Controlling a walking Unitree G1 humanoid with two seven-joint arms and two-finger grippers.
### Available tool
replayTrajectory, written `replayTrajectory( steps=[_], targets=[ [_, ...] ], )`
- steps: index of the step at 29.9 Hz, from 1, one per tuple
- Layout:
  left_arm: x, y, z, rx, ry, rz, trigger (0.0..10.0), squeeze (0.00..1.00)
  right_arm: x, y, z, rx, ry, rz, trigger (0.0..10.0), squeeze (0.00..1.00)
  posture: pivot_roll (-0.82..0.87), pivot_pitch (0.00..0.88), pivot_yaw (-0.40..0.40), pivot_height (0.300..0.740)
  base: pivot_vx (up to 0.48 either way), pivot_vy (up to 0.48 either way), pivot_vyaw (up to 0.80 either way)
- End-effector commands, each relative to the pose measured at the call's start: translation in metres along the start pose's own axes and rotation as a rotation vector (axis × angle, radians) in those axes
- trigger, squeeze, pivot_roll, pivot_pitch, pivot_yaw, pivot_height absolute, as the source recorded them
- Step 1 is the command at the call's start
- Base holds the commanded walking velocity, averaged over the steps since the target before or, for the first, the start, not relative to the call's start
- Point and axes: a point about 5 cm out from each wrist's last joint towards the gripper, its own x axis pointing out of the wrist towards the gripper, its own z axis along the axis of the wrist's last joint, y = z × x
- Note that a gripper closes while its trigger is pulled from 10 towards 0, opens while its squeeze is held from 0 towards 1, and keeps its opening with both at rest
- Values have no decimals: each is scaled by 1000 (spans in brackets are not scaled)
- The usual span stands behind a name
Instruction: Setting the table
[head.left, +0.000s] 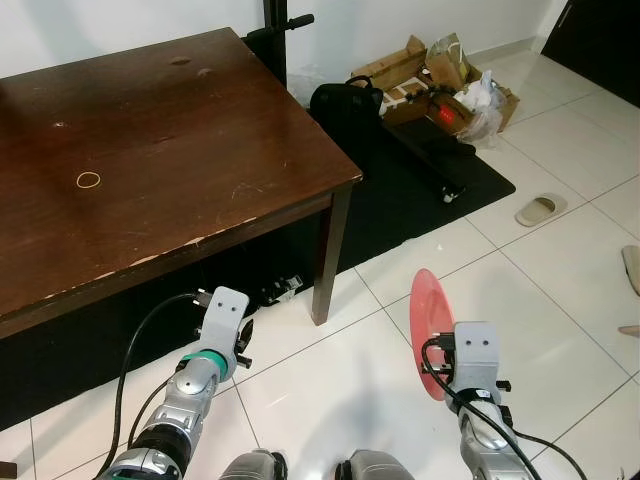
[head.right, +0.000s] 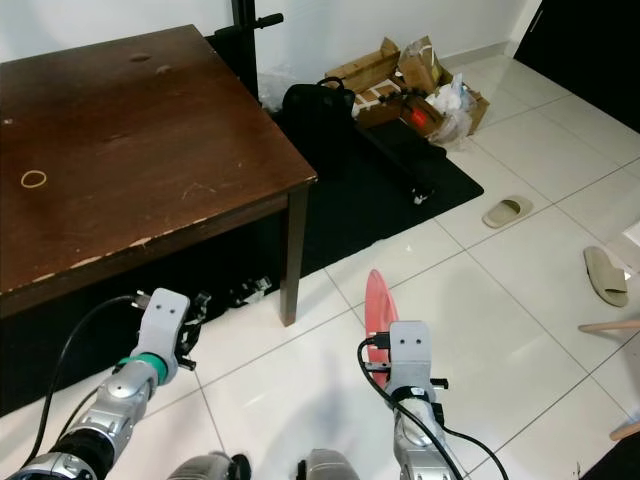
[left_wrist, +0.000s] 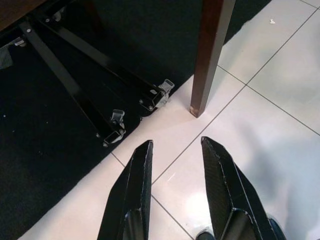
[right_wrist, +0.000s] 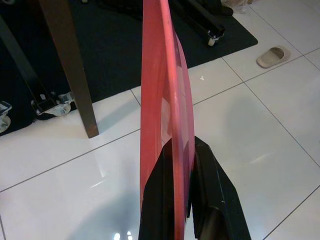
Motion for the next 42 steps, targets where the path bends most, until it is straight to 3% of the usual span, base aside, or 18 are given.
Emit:
replayTrajectory(
  steps=[1,27,42],
  targets=[
    [-1,-1,-5,-2,19,-2,10000,0,-1,-2,-3,-4,6,-2,10000,0,-122,0,28,740,0,0,0],
    [-6,3,-14,-9,43,8,10000,0,-4,0,-10,9,36,-10,10000,0,-118,0,33,740,0,0,0],
    [-12,7,-24,-32,72,21,10000,0,1,11,-9,43,50,6,10000,0,-84,0,29,740,0,0,0]
  ],
)
